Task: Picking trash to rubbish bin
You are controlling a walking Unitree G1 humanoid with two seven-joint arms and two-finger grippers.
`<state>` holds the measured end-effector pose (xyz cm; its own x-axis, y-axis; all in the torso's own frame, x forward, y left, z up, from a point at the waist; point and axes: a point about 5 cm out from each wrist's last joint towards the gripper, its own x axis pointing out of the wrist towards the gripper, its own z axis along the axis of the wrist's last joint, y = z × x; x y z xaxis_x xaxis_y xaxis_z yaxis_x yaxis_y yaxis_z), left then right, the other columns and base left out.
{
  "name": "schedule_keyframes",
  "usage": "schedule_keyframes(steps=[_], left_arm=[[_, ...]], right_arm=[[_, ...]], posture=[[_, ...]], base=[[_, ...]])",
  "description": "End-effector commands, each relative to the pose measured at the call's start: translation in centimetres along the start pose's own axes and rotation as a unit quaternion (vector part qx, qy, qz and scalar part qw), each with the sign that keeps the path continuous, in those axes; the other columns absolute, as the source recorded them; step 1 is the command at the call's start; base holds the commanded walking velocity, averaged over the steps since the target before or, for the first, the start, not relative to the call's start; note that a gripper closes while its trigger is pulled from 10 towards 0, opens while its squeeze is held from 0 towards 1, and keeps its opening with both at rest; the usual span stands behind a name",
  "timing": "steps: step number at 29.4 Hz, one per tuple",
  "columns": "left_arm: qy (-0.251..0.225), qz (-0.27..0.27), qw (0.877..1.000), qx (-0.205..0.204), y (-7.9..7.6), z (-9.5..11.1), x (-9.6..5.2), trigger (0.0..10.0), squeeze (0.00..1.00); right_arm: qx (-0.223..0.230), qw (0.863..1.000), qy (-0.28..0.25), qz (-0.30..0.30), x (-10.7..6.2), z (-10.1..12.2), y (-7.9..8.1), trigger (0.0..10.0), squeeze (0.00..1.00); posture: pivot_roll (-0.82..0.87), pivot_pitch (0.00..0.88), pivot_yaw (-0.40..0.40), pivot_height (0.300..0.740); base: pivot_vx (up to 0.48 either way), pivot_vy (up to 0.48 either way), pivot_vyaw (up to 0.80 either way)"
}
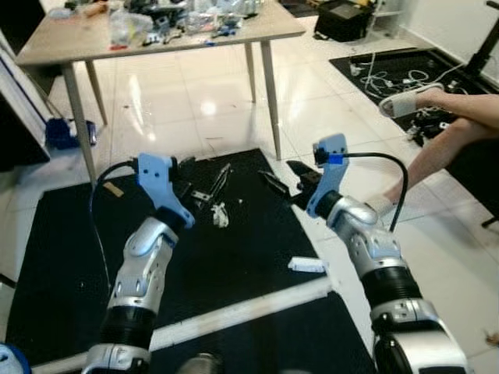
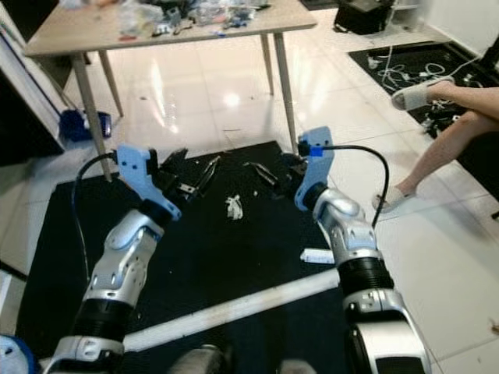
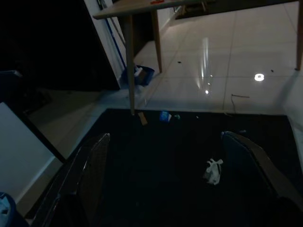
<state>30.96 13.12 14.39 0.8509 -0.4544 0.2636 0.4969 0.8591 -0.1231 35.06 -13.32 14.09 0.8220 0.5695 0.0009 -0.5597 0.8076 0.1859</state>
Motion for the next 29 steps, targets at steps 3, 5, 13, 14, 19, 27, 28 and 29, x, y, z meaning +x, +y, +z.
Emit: schedule_keyframes(steps=[3,5,13,14,19,27,28,29], left_arm=[[0.001,-0.008,1.0,0.002,-0.18,-0.16,-0.11,10.0,0.0],[0.001,-0.008,1.0,0.002,-0.18,-0.16,-0.1,10.0,0.0],[0.001,-0.011,1.0,0.003,-0.2,-0.15,-0.09,10.0,0.0],[0.001,-0.011,1.0,0.004,-0.2,-0.15,-0.08,10.0,0.0],[0.001,-0.013,1.0,0.005,-0.21,-0.14,-0.06,10.0,0.0],[0.0,-0.014,1.0,0.006,-0.23,-0.12,-0.05,10.0,0.0],[0.0,-0.014,1.0,0.006,-0.23,-0.12,-0.05,10.0,0.0],[0.0,-0.014,1.0,0.006,-0.23,-0.13,-0.05,10.0,0.0]], right_arm=[[0.009,1.0,0.003,-0.005,-0.12,-0.14,-0.21,10.0,0.0],[0.009,1.0,0.004,-0.005,-0.11,-0.16,-0.21,10.0,0.0],[0.01,1.0,0.005,-0.007,-0.1,-0.18,-0.26,10.0,0.0],[0.01,1.0,0.005,-0.007,-0.1,-0.18,-0.26,10.0,0.0],[0.011,1.0,0.006,-0.009,-0.09,-0.18,-0.29,10.0,0.0],[0.012,1.0,0.007,-0.009,-0.07,-0.19,-0.29,10.0,0.0],[0.012,1.0,0.007,-0.009,-0.07,-0.19,-0.3,10.0,0.0],[0.012,1.0,0.007,-0.009,-0.07,-0.19,-0.3,10.0,0.0]], posture=[[-0.04,0.0,-0.02,0.74],[-0.05,0.0,-0.019,0.74],[-0.05,0.0,-0.019,0.74],[-0.05,0.0,-0.019,0.74],[-0.05,0.0,-0.019,0.74],[-0.05,0.0,-0.019,0.74],[-0.05,0.0,-0.019,0.74],[-0.05,0.0,-0.019,0.74]], base=[[0.44,0.0,0.0],[0.48,0.0,0.0],[0.48,0.0,0.0],[0.48,0.0,0.0],[0.48,0.0,0.0],[0.48,0.0,0.0],[0.48,0.0,0.0],[0.48,0.0,0.0]])
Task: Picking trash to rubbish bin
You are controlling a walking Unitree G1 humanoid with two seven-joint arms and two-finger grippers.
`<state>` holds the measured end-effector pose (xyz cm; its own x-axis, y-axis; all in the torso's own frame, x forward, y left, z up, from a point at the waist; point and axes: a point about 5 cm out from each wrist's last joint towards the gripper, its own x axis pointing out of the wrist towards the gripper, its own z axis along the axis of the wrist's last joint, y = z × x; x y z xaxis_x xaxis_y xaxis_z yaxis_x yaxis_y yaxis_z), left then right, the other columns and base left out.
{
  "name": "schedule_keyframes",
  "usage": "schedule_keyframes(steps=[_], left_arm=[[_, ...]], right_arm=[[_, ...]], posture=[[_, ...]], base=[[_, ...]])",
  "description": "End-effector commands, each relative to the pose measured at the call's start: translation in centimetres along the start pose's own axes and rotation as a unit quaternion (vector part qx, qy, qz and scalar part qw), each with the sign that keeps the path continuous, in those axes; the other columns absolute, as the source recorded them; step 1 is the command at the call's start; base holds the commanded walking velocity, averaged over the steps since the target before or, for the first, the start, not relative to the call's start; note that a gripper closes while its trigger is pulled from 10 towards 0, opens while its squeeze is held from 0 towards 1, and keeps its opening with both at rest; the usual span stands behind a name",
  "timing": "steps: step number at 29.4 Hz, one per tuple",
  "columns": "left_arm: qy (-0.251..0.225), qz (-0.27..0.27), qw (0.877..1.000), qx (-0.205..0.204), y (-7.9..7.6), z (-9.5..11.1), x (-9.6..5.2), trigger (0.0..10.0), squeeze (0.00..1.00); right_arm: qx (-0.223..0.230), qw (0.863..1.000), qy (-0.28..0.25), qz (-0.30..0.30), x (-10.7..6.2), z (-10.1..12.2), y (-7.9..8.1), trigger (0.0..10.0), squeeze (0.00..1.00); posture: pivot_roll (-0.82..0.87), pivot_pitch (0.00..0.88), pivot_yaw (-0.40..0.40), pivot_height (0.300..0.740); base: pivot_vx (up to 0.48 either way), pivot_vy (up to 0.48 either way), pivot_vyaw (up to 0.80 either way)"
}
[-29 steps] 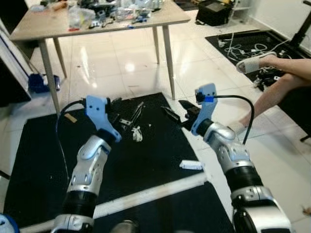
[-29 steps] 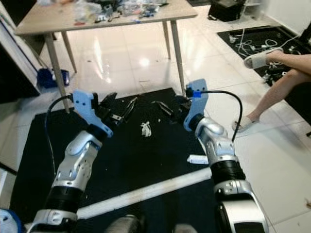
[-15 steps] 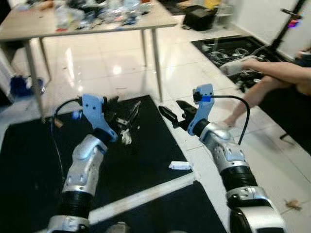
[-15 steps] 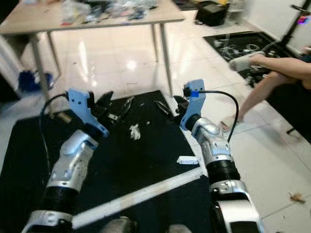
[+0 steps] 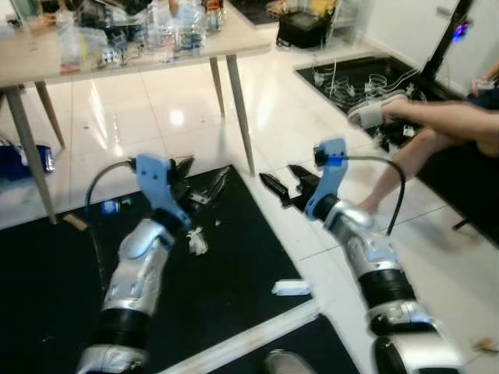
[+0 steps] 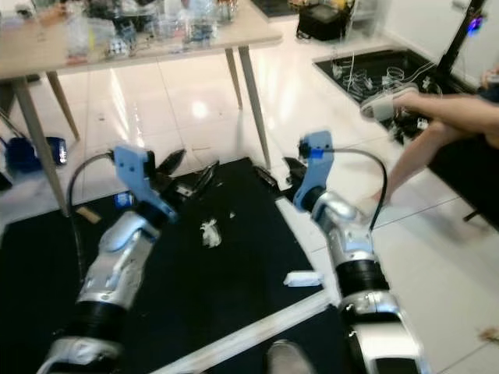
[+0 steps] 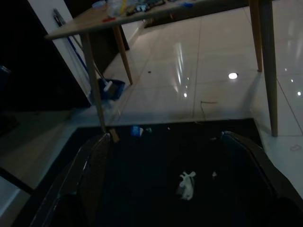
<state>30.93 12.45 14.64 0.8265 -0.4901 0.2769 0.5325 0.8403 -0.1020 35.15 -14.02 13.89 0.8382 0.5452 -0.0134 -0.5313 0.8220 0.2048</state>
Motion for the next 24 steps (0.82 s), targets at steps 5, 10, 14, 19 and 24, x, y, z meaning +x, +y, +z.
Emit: schedule_keyframes(steps=[5,10,14,19,24], left_arm=[[0.005,0.007,1.0,0.002,0.35,-0.24,-0.44,10.0,0.0],[0.005,0.007,1.0,0.004,0.31,-0.26,-0.47,10.0,0.0],[0.006,0.005,1.0,0.008,0.27,-0.32,-0.45,10.0,0.0],[0.004,0.005,1.0,0.011,0.22,-0.3,-0.47,10.0,0.0],[-0.004,0.004,1.0,0.009,0.17,-0.14,-0.41,10.0,0.0]], right_arm=[[0.001,1.0,0.005,0.005,0.25,-0.16,0.37,10.0,0.0],[-0.005,1.0,0.0,0.011,0.18,-0.06,0.43,10.0,0.0],[-0.016,1.0,0.0,0.017,0.18,-0.05,0.54,10.0,0.0],[-0.013,1.0,-0.002,0.019,0.18,-0.07,0.62,10.0,0.0],[0.003,1.0,0.0,0.006,0.16,-0.24,0.37,10.0,0.0]], posture=[[-0.05,0.0,-0.018,0.74],[-0.05,0.0,-0.018,0.74],[-0.05,0.0,-0.019,0.74],[-0.05,0.0,-0.019,0.74],[-0.05,0.0,-0.024,0.74]], base=[[0.48,0.0,0.0],[0.48,0.0,0.0],[0.48,0.0,0.5],[0.48,0.0,0.8],[0.48,0.0,0.16]])
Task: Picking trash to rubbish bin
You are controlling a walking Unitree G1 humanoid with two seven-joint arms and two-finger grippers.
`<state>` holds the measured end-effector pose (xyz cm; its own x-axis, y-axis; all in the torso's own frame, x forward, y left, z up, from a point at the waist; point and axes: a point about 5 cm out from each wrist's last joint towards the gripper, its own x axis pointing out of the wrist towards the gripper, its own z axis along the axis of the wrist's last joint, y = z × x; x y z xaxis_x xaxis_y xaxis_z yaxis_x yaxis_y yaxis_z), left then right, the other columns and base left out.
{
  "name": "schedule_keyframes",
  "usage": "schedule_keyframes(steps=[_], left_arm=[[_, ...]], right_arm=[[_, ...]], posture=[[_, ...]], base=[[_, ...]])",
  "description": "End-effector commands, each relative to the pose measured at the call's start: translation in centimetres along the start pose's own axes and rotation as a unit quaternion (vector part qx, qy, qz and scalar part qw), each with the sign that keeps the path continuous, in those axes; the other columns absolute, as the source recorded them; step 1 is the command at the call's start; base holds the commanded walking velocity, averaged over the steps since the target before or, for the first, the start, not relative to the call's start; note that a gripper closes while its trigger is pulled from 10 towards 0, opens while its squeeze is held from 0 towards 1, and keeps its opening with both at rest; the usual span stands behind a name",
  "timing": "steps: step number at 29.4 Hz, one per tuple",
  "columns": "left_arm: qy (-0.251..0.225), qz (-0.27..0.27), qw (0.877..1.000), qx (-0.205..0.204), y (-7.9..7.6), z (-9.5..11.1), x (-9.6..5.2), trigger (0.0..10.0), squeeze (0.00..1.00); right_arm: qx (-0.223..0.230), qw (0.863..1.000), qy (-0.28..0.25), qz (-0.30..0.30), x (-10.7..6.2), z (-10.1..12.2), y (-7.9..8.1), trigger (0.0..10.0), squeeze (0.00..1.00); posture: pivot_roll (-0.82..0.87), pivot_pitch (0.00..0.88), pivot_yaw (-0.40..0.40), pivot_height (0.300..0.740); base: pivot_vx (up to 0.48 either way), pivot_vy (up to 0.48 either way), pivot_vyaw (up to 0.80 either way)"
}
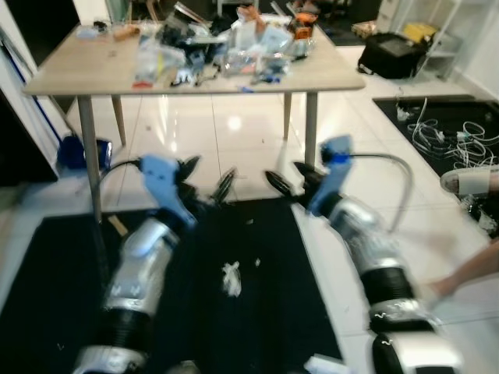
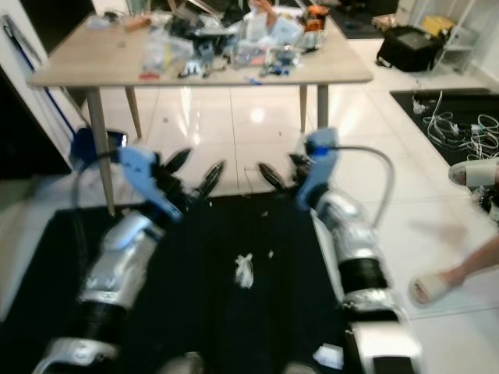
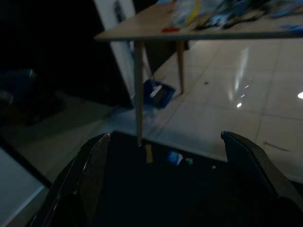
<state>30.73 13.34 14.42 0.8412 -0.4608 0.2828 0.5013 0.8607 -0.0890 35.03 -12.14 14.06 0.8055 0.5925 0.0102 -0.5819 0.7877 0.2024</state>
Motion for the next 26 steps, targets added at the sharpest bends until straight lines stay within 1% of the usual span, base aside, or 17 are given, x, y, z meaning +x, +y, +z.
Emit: schedule_keyframes(steps=[1,7,10,17,21,26], left_arm=[[-0.001,-0.013,1.0,-0.004,-0.5,-0.1,0.3,10.0,0.0],[-0.013,-0.028,1.0,-0.006,-0.9,0.5,1.2,10.0,0.0],[-0.015,-0.029,0.999,-0.006,-0.9,0.5,1.3,10.0,0.0],[-0.018,-0.024,0.999,-0.01,-0.8,0.5,1.2,10.0,0.0],[-0.017,-0.023,1.0,-0.009,-0.7,0.5,1.1,10.0,0.0],[-0.016,-0.024,1.0,-0.006,-0.7,0.5,1.1,10.0,0.0]], right_arm=[[0.005,1.0,0.007,-0.026,-0.8,-0.1,-1.3,10.0,0.0],[0.003,0.999,0.014,-0.029,-0.9,-0.1,-1.5,10.0,0.0],[0.003,0.999,0.014,-0.03,-0.9,-0.1,-1.5,10.0,0.0],[0.007,0.999,0.018,-0.033,-0.9,-0.2,-1.5,10.0,0.0],[0.009,0.999,0.024,-0.031,-0.8,-0.2,-1.5,10.0,0.0],[0.012,0.999,0.024,-0.037,-0.8,-0.3,-1.6,10.0,0.0]], posture=[[-0.05,0.0,-0.028,0.74],[-0.05,0.0,-0.031,0.74],[-0.05,0.0,-0.031,0.74],[-0.05,0.0,-0.031,0.74],[-0.06,0.0,-0.028,0.74],[-0.06,0.0,-0.028,0.74]], base=[[0.48,0.0,0.0],[0.48,0.0,0.0],[0.48,0.0,0.0],[0.48,0.0,0.0],[0.48,0.0,-0.7],[0.48,0.0,0.0]])
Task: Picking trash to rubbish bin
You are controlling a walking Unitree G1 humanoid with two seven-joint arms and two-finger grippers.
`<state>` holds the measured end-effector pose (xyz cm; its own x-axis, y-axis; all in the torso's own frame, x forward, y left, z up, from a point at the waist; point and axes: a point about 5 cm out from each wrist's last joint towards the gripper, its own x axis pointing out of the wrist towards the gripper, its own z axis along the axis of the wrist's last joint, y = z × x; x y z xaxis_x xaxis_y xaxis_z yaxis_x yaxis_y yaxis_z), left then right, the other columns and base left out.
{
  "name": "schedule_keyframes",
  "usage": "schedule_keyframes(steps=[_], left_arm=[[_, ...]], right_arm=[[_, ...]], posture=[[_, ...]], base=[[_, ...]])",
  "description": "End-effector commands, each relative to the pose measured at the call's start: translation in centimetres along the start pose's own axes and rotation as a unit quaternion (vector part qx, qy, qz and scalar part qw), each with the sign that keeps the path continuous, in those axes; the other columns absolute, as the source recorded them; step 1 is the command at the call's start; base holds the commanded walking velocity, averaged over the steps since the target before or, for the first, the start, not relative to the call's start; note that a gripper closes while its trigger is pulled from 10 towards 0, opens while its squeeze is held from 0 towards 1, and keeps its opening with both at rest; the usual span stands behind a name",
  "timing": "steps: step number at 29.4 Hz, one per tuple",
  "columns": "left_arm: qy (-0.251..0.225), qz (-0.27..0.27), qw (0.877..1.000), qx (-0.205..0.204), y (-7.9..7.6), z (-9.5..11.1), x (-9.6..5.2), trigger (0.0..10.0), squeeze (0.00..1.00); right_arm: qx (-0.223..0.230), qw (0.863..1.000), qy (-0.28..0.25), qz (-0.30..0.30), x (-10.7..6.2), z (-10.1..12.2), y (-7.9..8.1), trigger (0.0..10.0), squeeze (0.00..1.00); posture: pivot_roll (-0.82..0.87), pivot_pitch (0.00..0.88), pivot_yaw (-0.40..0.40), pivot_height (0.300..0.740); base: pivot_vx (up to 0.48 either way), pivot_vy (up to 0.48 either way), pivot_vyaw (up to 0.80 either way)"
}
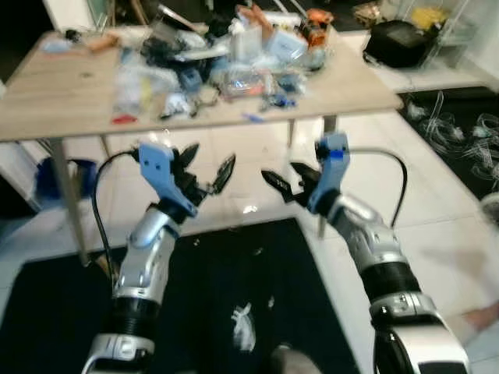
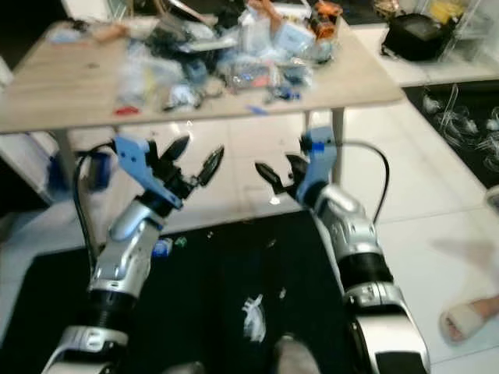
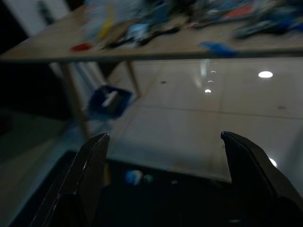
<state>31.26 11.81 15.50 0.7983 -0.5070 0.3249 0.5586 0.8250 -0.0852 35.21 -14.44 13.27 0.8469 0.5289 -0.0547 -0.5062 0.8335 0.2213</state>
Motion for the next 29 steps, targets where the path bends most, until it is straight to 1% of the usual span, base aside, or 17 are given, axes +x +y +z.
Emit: schedule_keyframes(steps=[1,29], left_arm=[[0.003,0.009,1.0,0.003,0.45,-0.11,-0.37,10.0,0.0],[0.003,0.01,1.0,0.002,0.42,-0.17,-0.45,10.0,0.0]], right_arm=[[0.001,1.0,0.001,0.007,0.41,0.1,0.5,10.0,0.0],[-0.004,1.0,0.01,0.004,0.47,0.01,0.49,10.0,0.0]], posture=[[-0.06,0.0,-0.028,0.74],[-0.06,0.0,-0.026,0.74]], base=[[0.48,0.0,0.0],[0.478,0.0,0.0]])
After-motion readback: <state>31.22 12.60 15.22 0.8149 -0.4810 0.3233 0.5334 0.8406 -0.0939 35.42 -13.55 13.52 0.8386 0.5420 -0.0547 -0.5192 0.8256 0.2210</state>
